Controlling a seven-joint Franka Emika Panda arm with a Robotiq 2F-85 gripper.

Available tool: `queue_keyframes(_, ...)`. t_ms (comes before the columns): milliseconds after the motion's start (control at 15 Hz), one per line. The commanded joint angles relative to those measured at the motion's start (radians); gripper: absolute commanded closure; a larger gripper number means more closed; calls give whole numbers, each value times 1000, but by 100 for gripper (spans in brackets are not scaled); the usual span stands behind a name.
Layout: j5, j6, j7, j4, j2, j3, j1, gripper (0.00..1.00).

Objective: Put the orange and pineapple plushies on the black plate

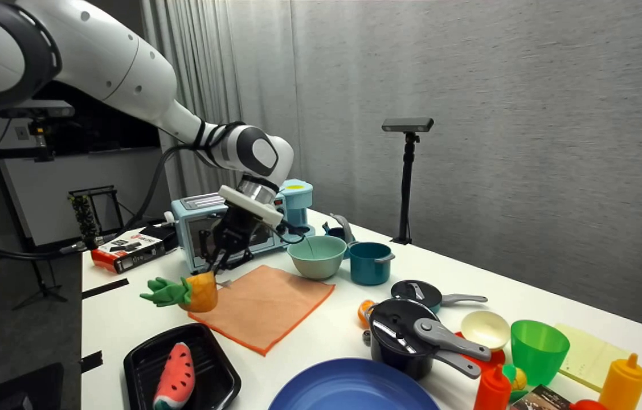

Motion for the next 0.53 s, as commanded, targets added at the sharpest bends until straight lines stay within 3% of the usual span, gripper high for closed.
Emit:
queue_keyframes(0,-31,-39,-53,-96,-14,13,-2,98)
queue_keyframes(467,-59,12,-60,-244,-38,12,-8,98)
